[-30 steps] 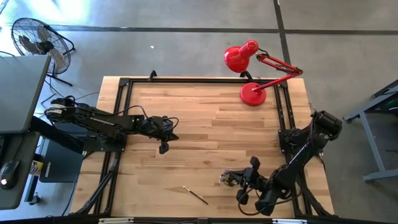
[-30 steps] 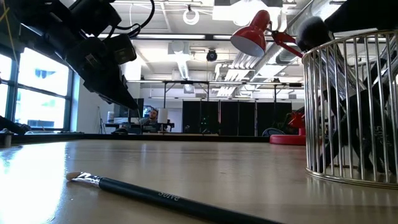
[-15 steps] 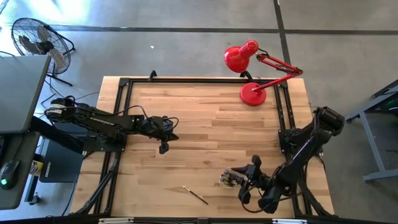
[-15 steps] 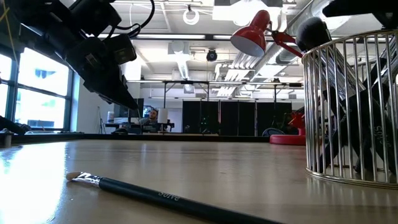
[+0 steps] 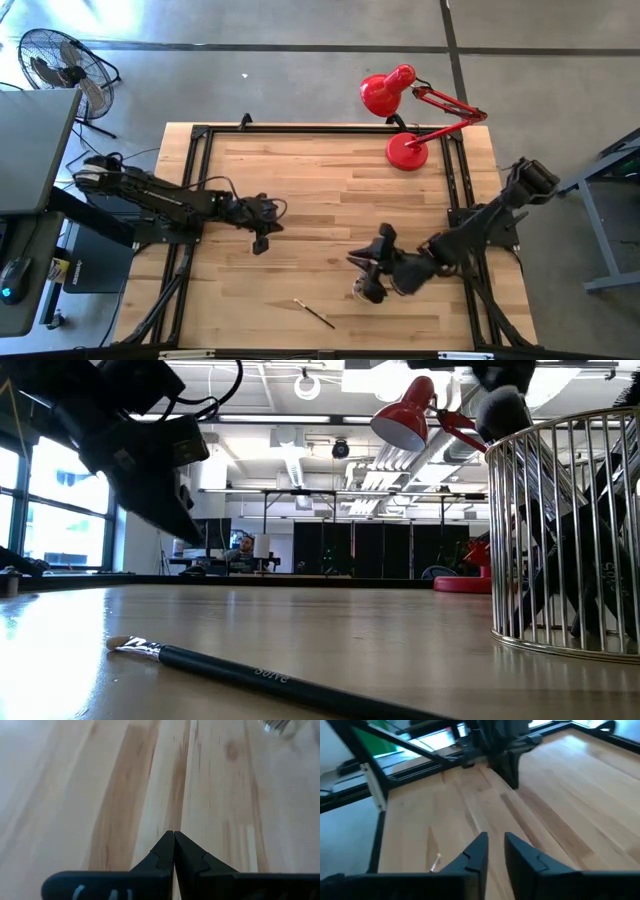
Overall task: Pick & Place Makeup Brushes
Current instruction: Put the eyeshadow brush into the gold makeup holder
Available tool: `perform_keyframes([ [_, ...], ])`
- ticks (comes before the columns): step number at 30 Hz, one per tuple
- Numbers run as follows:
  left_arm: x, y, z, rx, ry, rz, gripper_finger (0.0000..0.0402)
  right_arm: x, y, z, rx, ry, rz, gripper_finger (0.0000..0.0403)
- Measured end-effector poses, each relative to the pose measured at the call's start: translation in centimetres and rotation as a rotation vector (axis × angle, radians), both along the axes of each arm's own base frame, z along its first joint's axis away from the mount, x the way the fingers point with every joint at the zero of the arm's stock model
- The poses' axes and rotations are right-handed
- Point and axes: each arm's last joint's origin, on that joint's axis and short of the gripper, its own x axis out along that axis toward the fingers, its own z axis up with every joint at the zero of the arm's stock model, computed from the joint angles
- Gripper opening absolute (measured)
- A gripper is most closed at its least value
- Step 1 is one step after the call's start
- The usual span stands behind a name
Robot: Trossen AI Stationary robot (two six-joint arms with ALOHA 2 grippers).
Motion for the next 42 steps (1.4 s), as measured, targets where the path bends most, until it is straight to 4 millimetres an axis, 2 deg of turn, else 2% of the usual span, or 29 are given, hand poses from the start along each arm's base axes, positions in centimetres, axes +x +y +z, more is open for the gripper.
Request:
perform_keyframes([
  [4, -0.7, -0.9, -0.6, 0.015, 0.089, 0.007, 0.0001, 1.7, -1.8, 0.6, 0.049, -0.022, 0.082, 0.0009],
  [8, -1.6, -0.9, -1.4, 0.031, 0.197, 0.035, 0.0001, 2.8, -2.8, 0.8, 0.068, -0.02, 0.073, 0.0006],
  [12, -1.9, -0.8, -1.6, 0.072, 0.234, 0.003, 0.0001, 5.1, -1.9, 1.8, 0.033, 0.023, 0.088, 0.0003],
  [18, -2.1, -0.8, -0.5, 0.123, 0.175, -0.058, 0.0001, 9.6, -0.9, 2.8, 0.005, 0.233, 0.06, 0.0001],
  [24, -3.1, -0.8, 1.9, 0.103, 0.039, -0.094, 0.0001, 14.5, 0.4, 3.1, 0.072, 0.386, 0.087, 0.0001],
  [27, -4.0, -1.6, 3.1, 0.099, -0.036, -0.145, 0.0001, 16.4, 1.0, 3.0, 0.088, 0.453, 0.091, 0.0001],
  [32, -5.9, -3.7, 5.0, 0.108, -0.17, -0.24, 0.0001, 18.5, 1.3, 1.7, 0.142, 0.577, 0.038, 0.0],
  [36, -7.2, -5.1, 5.9, 0.133, -0.241, -0.273, 0.0001, 19.8, 2.0, -0.1, 0.209, 0.636, 0.036, 0.0],
  [42, -8.1, -5.5, 6.0, 0.192, -0.256, -0.19, 0.0001, 21.0, 2.8, -3.8, 0.3, 0.676, 0.056, 0.0],
])
